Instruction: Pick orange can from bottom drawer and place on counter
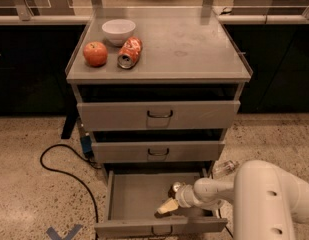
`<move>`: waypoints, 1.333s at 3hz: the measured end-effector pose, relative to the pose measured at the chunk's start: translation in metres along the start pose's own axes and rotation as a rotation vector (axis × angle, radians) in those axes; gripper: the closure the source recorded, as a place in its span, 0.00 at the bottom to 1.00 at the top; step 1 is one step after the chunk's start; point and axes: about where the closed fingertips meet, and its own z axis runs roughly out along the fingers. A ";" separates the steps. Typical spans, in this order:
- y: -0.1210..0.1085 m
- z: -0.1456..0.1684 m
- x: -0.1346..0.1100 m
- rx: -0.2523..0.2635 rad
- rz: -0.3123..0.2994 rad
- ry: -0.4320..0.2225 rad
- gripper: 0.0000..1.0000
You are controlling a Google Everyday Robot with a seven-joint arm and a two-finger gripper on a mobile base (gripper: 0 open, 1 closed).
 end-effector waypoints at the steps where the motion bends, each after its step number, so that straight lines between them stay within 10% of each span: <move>1: 0.007 0.033 0.019 -0.016 -0.010 0.080 0.00; 2: 0.007 0.033 0.019 -0.016 -0.010 0.080 0.00; 4: 0.023 0.020 -0.013 -0.065 -0.031 -0.118 0.00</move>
Offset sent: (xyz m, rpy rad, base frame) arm -0.0066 0.0124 -0.0393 -0.0515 0.0561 0.0297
